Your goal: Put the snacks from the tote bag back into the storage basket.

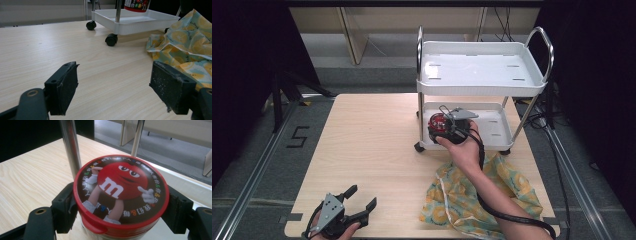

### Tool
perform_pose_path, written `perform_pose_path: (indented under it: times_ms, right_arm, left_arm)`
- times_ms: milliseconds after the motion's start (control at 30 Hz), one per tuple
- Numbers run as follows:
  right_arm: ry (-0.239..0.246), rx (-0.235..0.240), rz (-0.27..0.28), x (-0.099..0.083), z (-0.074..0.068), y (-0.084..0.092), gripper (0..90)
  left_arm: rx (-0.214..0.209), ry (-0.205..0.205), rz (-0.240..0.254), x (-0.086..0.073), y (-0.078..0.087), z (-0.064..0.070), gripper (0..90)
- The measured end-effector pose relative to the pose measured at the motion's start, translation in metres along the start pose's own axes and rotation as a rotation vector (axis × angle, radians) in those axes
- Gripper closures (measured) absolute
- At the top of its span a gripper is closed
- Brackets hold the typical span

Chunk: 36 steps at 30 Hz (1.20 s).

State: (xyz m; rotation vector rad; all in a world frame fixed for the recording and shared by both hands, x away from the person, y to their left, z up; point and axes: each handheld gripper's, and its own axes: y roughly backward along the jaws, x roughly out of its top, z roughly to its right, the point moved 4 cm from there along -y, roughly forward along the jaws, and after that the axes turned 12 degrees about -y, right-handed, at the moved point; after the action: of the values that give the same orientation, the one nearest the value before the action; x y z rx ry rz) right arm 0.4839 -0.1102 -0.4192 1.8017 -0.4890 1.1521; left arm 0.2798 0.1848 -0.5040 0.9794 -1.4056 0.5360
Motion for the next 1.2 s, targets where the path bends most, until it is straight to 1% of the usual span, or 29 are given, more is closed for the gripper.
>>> perform_pose_path:
  times_ms: [33,67,133,167,267,300,367,400,500,533,600,633,667,700,733,767,800,833,867,900,933,967,1000,1100,1133,1167,1200]
  right_arm:
    - [0.002,-0.002,0.009,0.001,0.0,-0.001,26.6]
    - [0.005,0.001,0.004,0.001,0.001,0.0,26.6]
    - [-0.007,-0.003,0.004,0.001,0.001,-0.001,26.6]
    - [0.003,-0.004,0.0,0.002,0.002,-0.001,26.6]
    - [-0.004,-0.009,0.008,0.002,0.003,-0.003,26.6]
    - [0.014,-0.012,0.009,0.002,0.004,-0.003,26.6]
    - [0.015,-0.029,0.006,0.002,0.005,-0.005,26.6]
    - [0.015,-0.016,0.001,0.002,0.005,-0.005,26.6]
    - [0.014,-0.027,0.007,0.003,0.007,-0.006,26.6]
    - [0.013,-0.019,0.002,0.004,0.007,-0.007,26.6]
    - [0.014,-0.024,0.003,0.004,0.009,-0.008,26.6]
    - [0.016,-0.038,-0.005,0.004,0.009,-0.008,26.6]
    - [0.013,-0.031,0.004,0.004,0.009,-0.009,26.6]
    - [-0.006,-0.029,0.005,0.004,0.008,-0.009,26.6]
    - [0.013,-0.039,-0.001,0.005,0.009,-0.009,26.6]
    - [0.014,-0.035,-0.006,0.005,0.01,-0.009,26.6]
    - [0.013,-0.038,-0.004,0.005,0.009,-0.01,26.6]
    - [0.009,-0.03,0.004,0.005,0.009,-0.011,26.6]
    - [0.006,-0.025,0.004,0.005,0.009,-0.011,26.6]
    - [0.006,-0.028,0.006,0.004,0.009,-0.013,26.6]
    - [0.007,-0.032,-0.01,0.004,0.009,-0.012,26.6]
    - [0.009,-0.032,-0.005,0.004,0.009,-0.014,26.6]
    - [0.004,-0.024,0.001,0.004,0.01,-0.015,26.6]
    - [0.008,-0.038,-0.013,0.003,0.011,-0.016,26.6]
    - [0.012,-0.037,-0.012,0.004,0.012,-0.016,26.6]
    - [0.004,-0.036,-0.002,0.004,0.012,-0.017,26.6]
    - [0.004,-0.031,-0.003,0.004,0.013,-0.016,26.6]
  left_arm:
    - [-0.001,0.002,0.004,0.0,0.0,0.0,21.3]
    - [-0.002,0.0,0.003,0.0,-0.001,0.0,21.3]
    - [-0.002,0.0,0.003,0.0,-0.001,0.0,21.4]
    - [-0.002,-0.001,0.003,0.0,-0.001,0.0,21.3]
    - [-0.001,0.001,0.004,0.0,0.0,0.0,21.3]
    - [-0.002,0.0,0.003,0.0,-0.001,0.0,21.4]
    - [0.0,-0.004,-0.003,0.0,0.0,0.0,21.3]
    - [0.004,-0.004,-0.015,0.0,0.0,0.0,21.4]
    - [0.0,-0.006,-0.01,0.0,0.0,0.0,21.3]
    - [-0.001,-0.003,-0.007,0.0,0.0,0.0,21.4]
    - [-0.002,-0.002,-0.003,0.0,0.0,0.0,21.3]
    - [-0.004,0.0,0.004,0.0,-0.001,0.0,21.3]
    - [-0.005,-0.005,0.006,0.0,-0.001,-0.001,21.3]
    - [-0.004,-0.005,0.004,0.0,0.0,-0.001,21.4]
    - [-0.002,-0.001,0.002,0.0,0.0,-0.001,21.3]
    - [-0.002,0.004,0.002,0.0,0.0,-0.001,21.3]
    - [-0.002,0.004,0.003,0.0,0.0,-0.001,21.4]
    - [-0.005,-0.006,0.004,0.0,-0.001,-0.001,21.3]
    - [-0.006,-0.007,0.004,0.0,-0.001,-0.001,21.3]
    - [-0.006,-0.006,0.004,0.0,-0.001,-0.001,21.3]
    - [-0.006,-0.005,0.003,0.0,-0.001,-0.001,21.3]
    - [-0.002,0.006,0.002,0.0,0.0,0.0,21.4]
    - [-0.002,0.005,0.003,0.0,0.0,-0.001,21.3]
    - [-0.001,0.005,-0.002,-0.001,0.0,-0.001,21.3]
    - [-0.003,0.004,-0.002,-0.001,0.0,-0.001,21.4]
    - [-0.002,0.005,-0.001,-0.001,0.0,-0.001,21.4]
    - [0.0,0.003,-0.002,0.0,0.0,-0.001,21.3]
